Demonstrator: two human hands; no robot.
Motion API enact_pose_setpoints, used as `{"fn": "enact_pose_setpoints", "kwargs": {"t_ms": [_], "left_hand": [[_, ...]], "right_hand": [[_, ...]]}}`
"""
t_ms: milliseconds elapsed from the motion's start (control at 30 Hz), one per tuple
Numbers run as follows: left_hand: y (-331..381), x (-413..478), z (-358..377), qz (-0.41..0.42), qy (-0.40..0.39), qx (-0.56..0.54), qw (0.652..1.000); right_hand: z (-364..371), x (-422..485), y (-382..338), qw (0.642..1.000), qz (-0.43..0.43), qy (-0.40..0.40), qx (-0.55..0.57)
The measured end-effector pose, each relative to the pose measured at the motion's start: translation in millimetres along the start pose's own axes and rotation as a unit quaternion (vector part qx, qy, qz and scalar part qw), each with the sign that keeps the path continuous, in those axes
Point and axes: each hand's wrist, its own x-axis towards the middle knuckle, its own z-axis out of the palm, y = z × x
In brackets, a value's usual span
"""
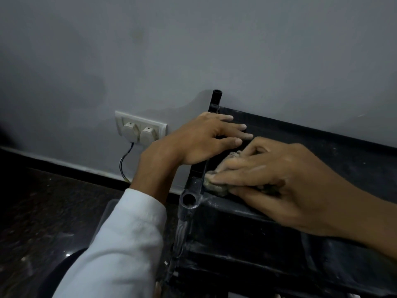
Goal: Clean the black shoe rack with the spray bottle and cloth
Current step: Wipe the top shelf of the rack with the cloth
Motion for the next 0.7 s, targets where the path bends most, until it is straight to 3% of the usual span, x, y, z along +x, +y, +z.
{"fn": "enact_pose_setpoints", "kwargs": {"t_ms": [233, 500, 700], "left_hand": [[0.8, 1.1, -0.6, -0.001, -0.003, -0.002, 1.000], [1.9, 0.7, -0.2, -0.006, -0.002, -0.008, 1.000], [2.3, 0.8, -0.3, -0.003, 0.006, -0.006, 1.000]], "right_hand": [[-15.1, -7.2, 8.0, 0.999, 0.033, -0.019, -0.014], [-12.6, -3.8, -1.7, 0.997, -0.055, -0.003, 0.056], [-7.7, 14.4, 2.3, 0.998, -0.038, -0.013, -0.040]]}}
